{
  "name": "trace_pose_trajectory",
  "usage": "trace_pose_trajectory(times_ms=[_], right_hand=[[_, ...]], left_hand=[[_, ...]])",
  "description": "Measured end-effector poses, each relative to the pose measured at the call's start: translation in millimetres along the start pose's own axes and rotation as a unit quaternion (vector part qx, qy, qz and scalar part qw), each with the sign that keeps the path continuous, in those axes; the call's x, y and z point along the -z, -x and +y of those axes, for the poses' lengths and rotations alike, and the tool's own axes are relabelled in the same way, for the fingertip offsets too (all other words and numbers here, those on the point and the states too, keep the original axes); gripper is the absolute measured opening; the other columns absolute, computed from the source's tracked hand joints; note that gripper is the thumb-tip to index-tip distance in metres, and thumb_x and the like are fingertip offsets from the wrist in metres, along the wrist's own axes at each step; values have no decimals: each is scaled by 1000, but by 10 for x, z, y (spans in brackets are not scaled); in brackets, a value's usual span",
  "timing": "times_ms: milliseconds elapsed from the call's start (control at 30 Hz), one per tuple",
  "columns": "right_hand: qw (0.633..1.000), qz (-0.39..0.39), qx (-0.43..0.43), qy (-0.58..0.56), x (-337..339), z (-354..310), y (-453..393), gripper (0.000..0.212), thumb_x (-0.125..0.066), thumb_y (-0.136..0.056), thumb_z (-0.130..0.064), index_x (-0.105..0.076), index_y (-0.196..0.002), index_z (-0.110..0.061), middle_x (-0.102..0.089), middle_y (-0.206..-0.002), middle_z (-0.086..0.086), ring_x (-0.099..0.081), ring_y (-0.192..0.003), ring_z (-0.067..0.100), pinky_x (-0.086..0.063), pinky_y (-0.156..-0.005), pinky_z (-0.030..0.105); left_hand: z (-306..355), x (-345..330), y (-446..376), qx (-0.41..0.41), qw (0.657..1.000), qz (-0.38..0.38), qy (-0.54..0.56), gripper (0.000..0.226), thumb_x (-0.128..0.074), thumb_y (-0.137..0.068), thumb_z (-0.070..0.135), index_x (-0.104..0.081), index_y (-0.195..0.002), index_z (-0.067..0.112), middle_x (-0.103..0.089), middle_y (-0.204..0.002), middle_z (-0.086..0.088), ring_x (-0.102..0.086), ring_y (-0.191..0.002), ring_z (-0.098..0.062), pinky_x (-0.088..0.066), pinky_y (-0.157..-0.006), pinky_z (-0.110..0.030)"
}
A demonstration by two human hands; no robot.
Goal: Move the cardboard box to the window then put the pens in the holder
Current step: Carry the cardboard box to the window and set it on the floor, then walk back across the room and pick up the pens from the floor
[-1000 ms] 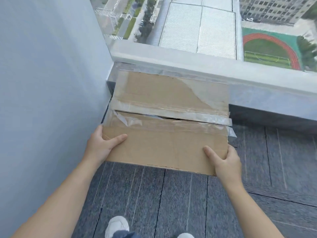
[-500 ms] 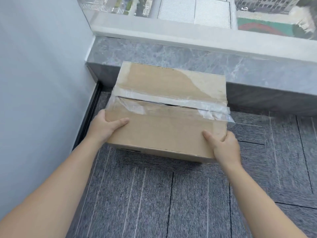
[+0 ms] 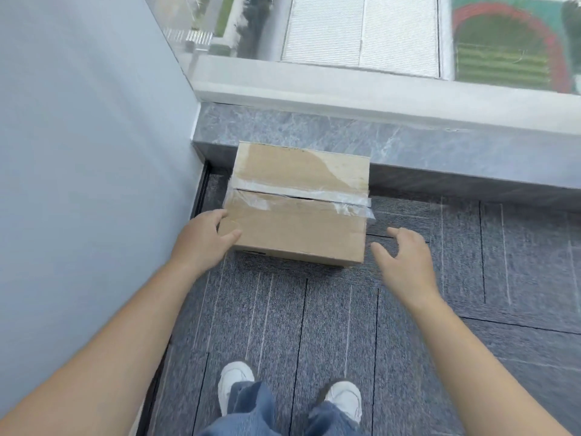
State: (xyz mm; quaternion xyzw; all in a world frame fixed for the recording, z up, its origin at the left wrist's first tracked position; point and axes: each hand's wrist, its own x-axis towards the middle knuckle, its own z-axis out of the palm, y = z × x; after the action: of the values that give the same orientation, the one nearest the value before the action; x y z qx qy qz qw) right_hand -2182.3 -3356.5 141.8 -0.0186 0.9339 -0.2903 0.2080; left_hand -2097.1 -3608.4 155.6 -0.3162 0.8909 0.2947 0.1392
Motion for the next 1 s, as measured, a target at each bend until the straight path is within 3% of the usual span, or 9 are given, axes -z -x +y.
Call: trace_pose_trajectory(times_ms=[300, 500, 767, 1000], right_hand=[[996, -19, 67, 56, 2316, -1209, 1462, 43, -47, -86, -28, -43, -125, -10, -48, -134, 9, -37, -126, 24, -31, -106, 42], [999, 12, 47, 21, 3526, -1525, 2251, 44, -47, -87, -29, -41, -127, -12, -45, -137, 8, -37, -127, 23, -30, -106, 41], [986, 163, -16, -38, 4152, -1392, 3199, 42, -47, -87, -26, -43, -125, -11, -46, -134, 7, -38, -124, 21, -30, -103, 34], [927, 319, -171, -99, 3999, -1272, 4401, 38, -49, -86, -23, -46, -122, -12, -48, -133, 4, -38, -123, 17, -27, -97, 25]], left_hand=[[1601, 1886, 1691, -144, 987, -14, -70, 46, -53, -83, 26, -44, -125, 10, -51, -132, -10, -42, -123, -25, -33, -100, -34], [2484, 2673, 2495, -233, 969, -25, -80, 44, -53, -83, 29, -45, -124, 14, -53, -130, -6, -44, -121, -22, -33, -99, -31], [3311, 2713, 3062, -381, 917, -76, -89, 44, -51, -84, 28, -42, -126, 15, -45, -137, -5, -38, -126, -21, -29, -104, -33], [3619, 2475, 3589, -538, 803, -204, -157, 48, -49, -85, 32, -37, -130, 19, -38, -143, -1, -35, -129, -19, -29, -106, -34]])
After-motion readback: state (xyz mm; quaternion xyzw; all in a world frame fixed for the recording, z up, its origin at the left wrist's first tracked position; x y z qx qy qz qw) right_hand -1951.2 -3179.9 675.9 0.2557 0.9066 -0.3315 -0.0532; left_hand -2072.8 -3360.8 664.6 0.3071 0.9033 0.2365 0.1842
